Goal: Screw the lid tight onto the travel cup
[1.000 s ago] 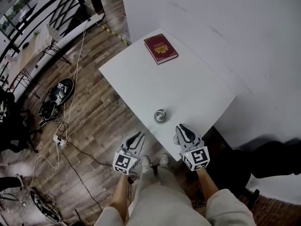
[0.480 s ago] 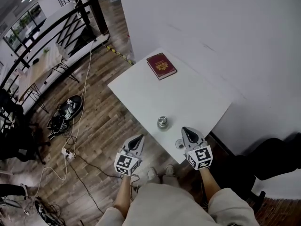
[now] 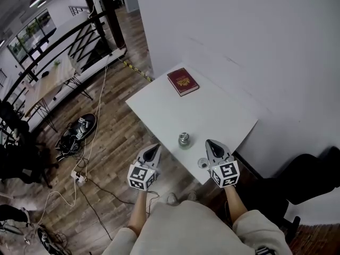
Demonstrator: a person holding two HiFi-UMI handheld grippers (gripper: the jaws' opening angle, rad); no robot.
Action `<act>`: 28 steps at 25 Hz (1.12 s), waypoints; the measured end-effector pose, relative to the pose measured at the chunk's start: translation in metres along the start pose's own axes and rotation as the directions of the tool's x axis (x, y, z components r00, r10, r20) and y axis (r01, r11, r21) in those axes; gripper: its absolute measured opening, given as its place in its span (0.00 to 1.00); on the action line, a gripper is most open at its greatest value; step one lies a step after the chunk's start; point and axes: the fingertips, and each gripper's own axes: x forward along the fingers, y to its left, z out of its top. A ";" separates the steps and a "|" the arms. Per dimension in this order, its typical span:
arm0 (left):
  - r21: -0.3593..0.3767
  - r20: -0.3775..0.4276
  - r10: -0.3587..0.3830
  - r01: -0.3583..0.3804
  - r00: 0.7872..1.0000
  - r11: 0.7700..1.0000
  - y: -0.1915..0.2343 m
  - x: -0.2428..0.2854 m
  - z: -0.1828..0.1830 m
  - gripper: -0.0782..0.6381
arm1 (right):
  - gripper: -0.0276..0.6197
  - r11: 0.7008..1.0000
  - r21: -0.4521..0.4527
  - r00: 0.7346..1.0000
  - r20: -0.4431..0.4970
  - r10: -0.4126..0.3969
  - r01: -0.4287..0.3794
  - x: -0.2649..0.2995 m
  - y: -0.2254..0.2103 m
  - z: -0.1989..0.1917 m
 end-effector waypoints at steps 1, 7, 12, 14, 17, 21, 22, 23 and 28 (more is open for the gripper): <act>0.000 0.004 0.002 -0.002 1.000 1.000 0.001 -0.002 0.003 0.12 | 0.04 1.000 0.002 1.000 0.004 -0.008 0.008 -0.001 0.000 0.002; 0.001 0.005 0.017 -0.017 1.000 1.000 0.003 -0.006 0.005 0.12 | 0.04 0.999 0.000 0.999 0.004 -0.038 0.038 -0.009 -0.006 0.000; -0.007 -0.003 0.020 -0.020 1.000 1.000 0.002 -0.005 -0.001 0.12 | 0.04 0.998 0.004 0.998 -0.007 -0.058 0.058 -0.014 -0.009 -0.007; -0.010 -0.003 0.020 -0.020 1.000 1.000 0.002 -0.005 0.000 0.12 | 0.04 0.998 0.011 0.998 -0.012 -0.063 0.063 -0.015 -0.010 -0.008; -0.011 -0.001 0.019 -0.019 1.000 1.000 0.001 -0.005 0.000 0.12 | 0.04 0.998 0.017 0.998 -0.005 -0.062 0.062 -0.016 -0.010 -0.007; -0.017 0.002 0.018 -0.018 1.000 1.000 0.001 -0.003 0.000 0.12 | 0.04 0.998 0.009 0.998 -0.002 -0.066 0.066 -0.015 -0.010 -0.006; -0.019 0.003 0.018 -0.018 1.000 1.000 0.001 -0.002 0.000 0.12 | 0.04 0.998 0.007 0.998 -0.004 -0.065 0.065 -0.015 -0.010 -0.006; -0.021 0.003 0.018 -0.018 1.000 1.000 0.001 -0.002 0.000 0.12 | 0.04 0.998 0.006 0.998 -0.005 -0.065 0.065 -0.015 -0.009 -0.006; -0.022 0.000 0.019 -0.019 1.000 1.000 -0.001 -0.002 0.000 0.12 | 0.04 0.998 0.005 0.998 -0.007 -0.063 0.064 -0.015 -0.009 -0.005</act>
